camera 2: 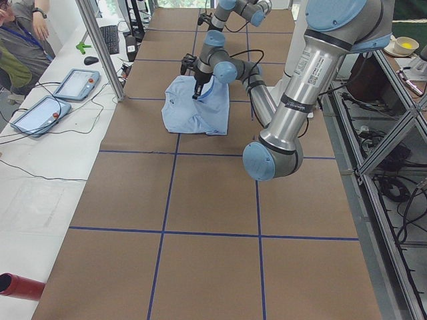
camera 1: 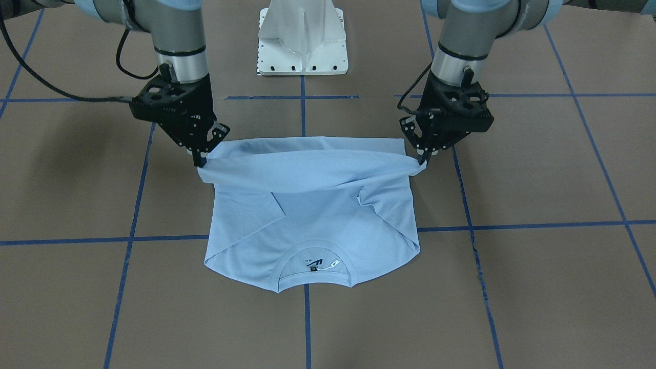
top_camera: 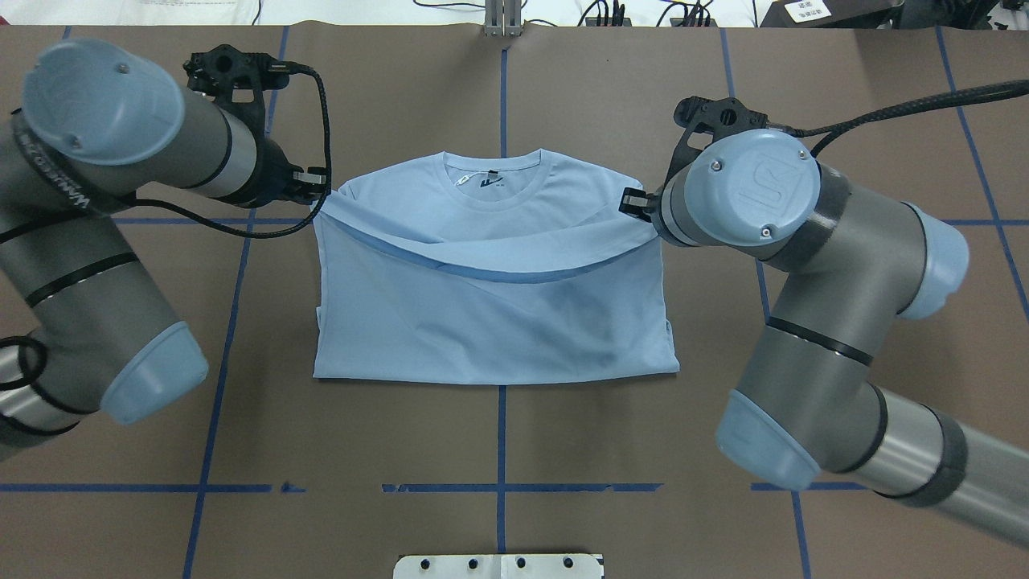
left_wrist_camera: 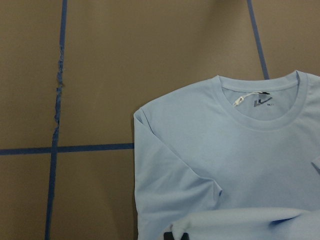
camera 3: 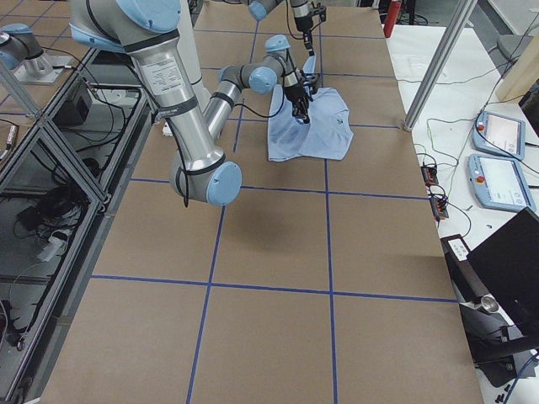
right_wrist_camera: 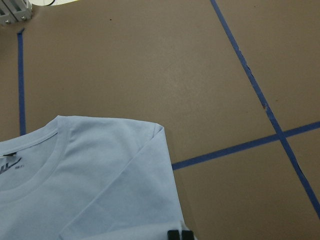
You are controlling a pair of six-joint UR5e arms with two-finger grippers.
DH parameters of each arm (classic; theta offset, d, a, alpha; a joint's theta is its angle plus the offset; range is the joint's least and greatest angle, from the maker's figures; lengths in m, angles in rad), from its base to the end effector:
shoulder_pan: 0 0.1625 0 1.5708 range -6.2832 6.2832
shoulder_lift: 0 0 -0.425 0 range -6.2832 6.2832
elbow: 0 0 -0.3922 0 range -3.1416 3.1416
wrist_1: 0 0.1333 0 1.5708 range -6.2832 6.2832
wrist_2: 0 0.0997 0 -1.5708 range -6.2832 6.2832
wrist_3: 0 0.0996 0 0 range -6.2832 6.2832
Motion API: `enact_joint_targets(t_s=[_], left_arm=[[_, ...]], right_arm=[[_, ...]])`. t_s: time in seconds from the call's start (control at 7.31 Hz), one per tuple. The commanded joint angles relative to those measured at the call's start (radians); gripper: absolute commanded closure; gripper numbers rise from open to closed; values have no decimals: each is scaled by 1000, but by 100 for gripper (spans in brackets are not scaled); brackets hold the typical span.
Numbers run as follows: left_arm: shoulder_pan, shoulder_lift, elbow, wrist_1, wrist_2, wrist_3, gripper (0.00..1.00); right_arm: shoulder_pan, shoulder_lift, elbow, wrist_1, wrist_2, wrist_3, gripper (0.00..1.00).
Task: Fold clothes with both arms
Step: 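Open both grippers and raise them off the folded hem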
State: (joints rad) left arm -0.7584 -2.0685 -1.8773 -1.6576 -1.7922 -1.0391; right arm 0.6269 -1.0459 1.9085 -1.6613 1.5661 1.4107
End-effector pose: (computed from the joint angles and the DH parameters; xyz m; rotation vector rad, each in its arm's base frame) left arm 0.3685 -0.5026 0.2370 0.3685 0.8333 -0.1122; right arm -0.4147 -0.4656 0.2342 0.3028 -0.7177 0.4450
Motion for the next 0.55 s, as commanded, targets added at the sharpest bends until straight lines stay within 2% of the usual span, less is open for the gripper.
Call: enact_joint_targets(t_s=[0.0, 0.14, 0.27, 0.41], left_arm=[[-13, -70, 259, -186, 42, 4, 100], [-13, -93, 347, -239, 53, 4, 100], [-13, -111, 421, -292, 80, 5, 100], [-13, -134, 475, -315, 83, 8, 100]], right_arm=[[51, 78, -273, 147, 8, -35, 100], [54, 108, -402, 261, 6, -35, 100], [57, 122, -481, 329, 3, -35, 100], [57, 124, -491, 334, 3, -36, 100]])
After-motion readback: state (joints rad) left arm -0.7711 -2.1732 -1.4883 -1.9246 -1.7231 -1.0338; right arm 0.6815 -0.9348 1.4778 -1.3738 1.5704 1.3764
